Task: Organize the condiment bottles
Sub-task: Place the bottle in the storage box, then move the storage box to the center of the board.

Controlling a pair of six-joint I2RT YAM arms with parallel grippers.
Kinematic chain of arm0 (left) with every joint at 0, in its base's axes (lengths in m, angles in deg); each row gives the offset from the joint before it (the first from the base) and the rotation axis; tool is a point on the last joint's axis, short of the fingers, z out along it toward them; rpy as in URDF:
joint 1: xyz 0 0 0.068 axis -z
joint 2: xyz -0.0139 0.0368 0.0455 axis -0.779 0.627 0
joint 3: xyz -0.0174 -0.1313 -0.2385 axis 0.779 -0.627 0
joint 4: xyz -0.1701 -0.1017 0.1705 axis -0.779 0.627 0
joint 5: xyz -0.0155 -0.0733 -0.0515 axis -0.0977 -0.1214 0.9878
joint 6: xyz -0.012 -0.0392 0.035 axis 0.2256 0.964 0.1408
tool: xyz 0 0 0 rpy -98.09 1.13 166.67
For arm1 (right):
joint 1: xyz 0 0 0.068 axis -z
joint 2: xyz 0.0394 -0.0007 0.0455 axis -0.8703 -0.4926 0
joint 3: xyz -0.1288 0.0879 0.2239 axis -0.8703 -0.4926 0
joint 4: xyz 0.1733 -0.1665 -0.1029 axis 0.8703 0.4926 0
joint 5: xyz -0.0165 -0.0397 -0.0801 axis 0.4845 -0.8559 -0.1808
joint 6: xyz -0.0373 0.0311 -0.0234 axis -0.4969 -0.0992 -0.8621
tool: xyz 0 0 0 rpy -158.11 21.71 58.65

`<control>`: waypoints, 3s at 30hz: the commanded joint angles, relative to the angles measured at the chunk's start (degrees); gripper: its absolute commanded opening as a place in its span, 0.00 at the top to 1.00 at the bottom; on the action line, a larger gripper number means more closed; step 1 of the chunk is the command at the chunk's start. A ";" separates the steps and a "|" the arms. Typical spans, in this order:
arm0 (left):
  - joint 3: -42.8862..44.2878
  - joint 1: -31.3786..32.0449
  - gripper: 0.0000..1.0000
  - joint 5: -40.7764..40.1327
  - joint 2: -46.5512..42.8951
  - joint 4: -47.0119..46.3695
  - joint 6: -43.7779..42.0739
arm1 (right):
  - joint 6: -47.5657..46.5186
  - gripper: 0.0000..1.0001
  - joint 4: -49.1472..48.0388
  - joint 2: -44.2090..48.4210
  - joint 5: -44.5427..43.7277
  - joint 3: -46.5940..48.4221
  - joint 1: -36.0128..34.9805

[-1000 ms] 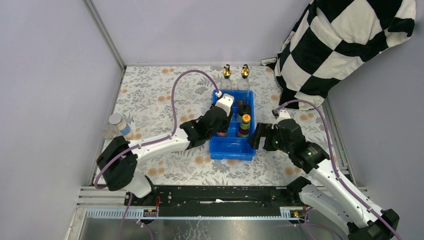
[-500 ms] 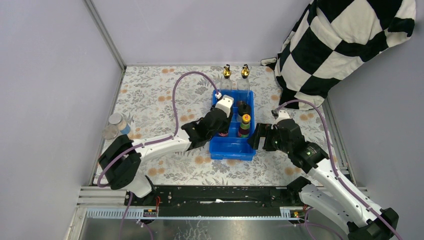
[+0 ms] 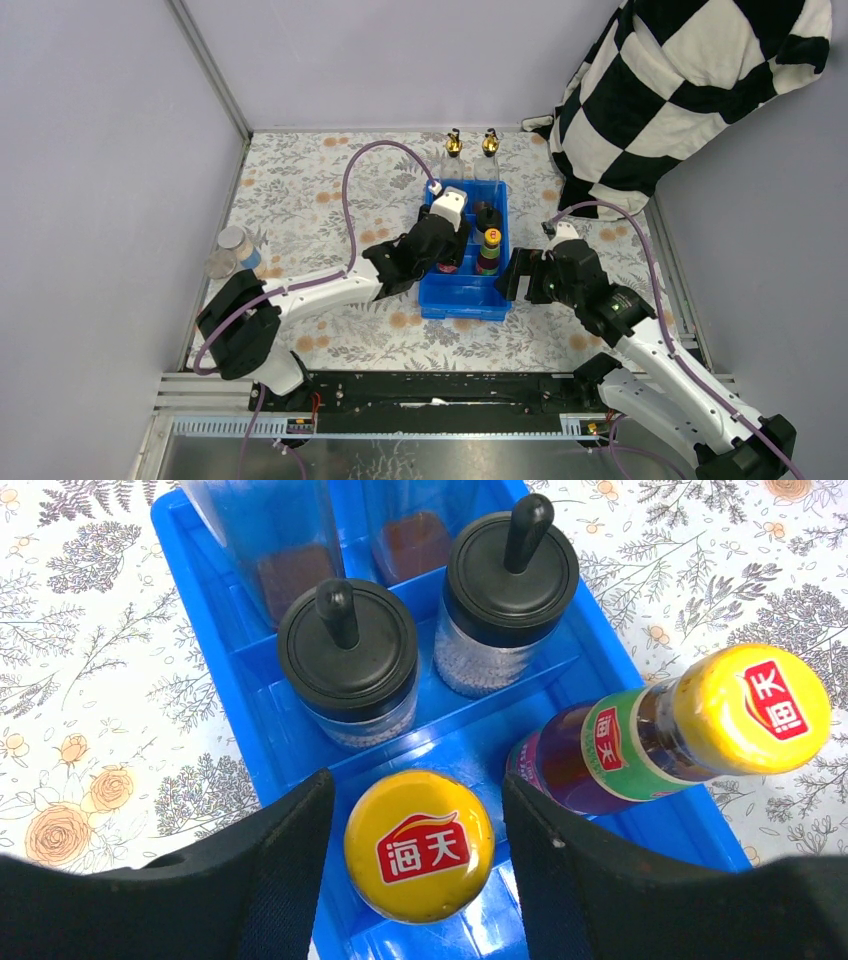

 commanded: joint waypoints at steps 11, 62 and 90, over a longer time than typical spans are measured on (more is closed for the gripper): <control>5.61 2.27 0.28 -4.02 -6.44 6.85 0.77 | 0.86 0.09 -4.53 -4.10 -1.77 -2.89 -0.25; -8.32 12.09 0.47 -19.95 -27.43 22.50 19.88 | 5.58 1.00 -19.94 -38.83 -15.04 2.63 -4.56; -8.57 12.09 0.44 -21.48 -26.01 22.96 19.85 | -3.28 1.00 -20.58 -59.12 -19.63 18.65 -0.35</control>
